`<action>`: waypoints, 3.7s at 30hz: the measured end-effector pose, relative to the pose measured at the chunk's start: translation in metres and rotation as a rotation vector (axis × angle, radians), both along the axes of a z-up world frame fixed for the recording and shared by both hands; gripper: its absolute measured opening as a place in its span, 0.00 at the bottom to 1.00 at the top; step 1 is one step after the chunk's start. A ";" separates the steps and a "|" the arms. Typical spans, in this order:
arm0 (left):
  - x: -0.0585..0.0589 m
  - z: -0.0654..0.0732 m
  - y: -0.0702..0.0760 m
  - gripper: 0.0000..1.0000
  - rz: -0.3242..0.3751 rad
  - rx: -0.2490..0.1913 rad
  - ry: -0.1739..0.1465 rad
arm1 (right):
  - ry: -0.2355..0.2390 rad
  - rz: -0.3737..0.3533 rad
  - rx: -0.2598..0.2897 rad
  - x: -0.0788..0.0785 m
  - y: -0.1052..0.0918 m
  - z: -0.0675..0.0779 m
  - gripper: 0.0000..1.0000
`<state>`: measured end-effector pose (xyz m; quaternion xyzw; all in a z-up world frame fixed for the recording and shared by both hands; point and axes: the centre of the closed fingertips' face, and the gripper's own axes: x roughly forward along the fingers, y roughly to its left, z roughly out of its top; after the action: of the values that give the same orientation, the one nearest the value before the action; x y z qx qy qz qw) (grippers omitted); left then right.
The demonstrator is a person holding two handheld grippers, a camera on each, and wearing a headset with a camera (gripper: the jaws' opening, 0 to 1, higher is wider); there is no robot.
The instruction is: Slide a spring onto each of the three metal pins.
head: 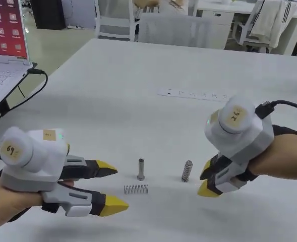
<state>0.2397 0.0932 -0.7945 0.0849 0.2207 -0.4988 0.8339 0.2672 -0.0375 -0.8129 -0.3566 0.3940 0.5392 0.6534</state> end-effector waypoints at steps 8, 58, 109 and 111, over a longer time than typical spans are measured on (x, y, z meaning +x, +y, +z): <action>0.006 -0.007 0.000 0.43 -0.015 0.021 0.019 | 0.000 -0.015 0.020 -0.011 -0.005 0.002 0.18; 0.023 -0.045 -0.010 0.20 -0.088 0.120 0.048 | 0.051 -0.083 0.106 -0.042 -0.017 -0.003 0.23; 0.028 -0.053 -0.011 0.06 -0.105 0.149 0.022 | 0.030 -0.247 0.374 -0.033 -0.017 0.015 0.59; 0.027 -0.053 -0.011 0.05 -0.108 0.151 0.018 | 0.032 -0.250 0.374 -0.033 -0.018 0.015 0.59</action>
<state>0.2669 0.0826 -0.8472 0.1547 0.2603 -0.5255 0.7951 0.2346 -0.0553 -0.7983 -0.1691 0.3384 0.5233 0.7636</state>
